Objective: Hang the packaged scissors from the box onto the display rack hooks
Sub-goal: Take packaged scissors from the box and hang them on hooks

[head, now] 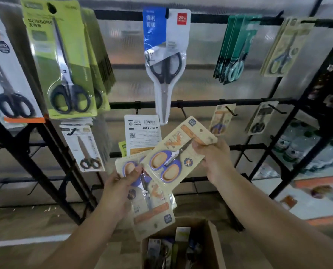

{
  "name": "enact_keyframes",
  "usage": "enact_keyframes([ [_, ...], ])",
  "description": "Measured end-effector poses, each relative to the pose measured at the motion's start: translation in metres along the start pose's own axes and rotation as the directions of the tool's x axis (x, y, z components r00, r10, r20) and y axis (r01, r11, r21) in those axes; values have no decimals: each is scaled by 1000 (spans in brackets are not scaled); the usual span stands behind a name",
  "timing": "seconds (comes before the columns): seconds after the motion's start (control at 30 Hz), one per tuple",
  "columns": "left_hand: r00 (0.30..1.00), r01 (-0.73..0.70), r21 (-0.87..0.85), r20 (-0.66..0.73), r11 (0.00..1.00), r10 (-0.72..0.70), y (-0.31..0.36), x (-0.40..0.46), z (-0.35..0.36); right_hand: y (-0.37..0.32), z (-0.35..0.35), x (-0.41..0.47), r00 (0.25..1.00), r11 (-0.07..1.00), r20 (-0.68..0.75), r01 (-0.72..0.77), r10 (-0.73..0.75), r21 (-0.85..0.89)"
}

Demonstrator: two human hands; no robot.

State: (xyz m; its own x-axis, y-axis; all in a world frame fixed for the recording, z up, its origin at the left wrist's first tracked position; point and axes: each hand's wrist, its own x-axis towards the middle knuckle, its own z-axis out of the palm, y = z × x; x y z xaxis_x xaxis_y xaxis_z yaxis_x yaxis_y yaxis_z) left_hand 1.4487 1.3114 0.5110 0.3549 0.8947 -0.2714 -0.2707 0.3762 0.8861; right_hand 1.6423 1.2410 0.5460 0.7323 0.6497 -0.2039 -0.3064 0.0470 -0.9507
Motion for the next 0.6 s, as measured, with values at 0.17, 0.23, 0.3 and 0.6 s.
enact_keyframes([
  [0.17, 1000, -8, 22, 13, 1000, 7, -27, 8, 51, -23, -69, 45, 999, 998, -5, 35, -36, -44],
  [0.23, 1000, -8, -20, 9, 1000, 8, -39, 9, 77, -29, -95, 67, 999, 999, -13, 29, -30, -46],
  [0.3, 1000, -24, -20, -9, 1000, 24, -53, 10, 101, -35, -119, 91, 1000, 998, -13, 26, -27, -63],
  [0.6, 997, -30, 47, -70, 998, 33, -92, 25, 185, -59, -175, 184, 996, 954, 72, 76, -57, -289],
])
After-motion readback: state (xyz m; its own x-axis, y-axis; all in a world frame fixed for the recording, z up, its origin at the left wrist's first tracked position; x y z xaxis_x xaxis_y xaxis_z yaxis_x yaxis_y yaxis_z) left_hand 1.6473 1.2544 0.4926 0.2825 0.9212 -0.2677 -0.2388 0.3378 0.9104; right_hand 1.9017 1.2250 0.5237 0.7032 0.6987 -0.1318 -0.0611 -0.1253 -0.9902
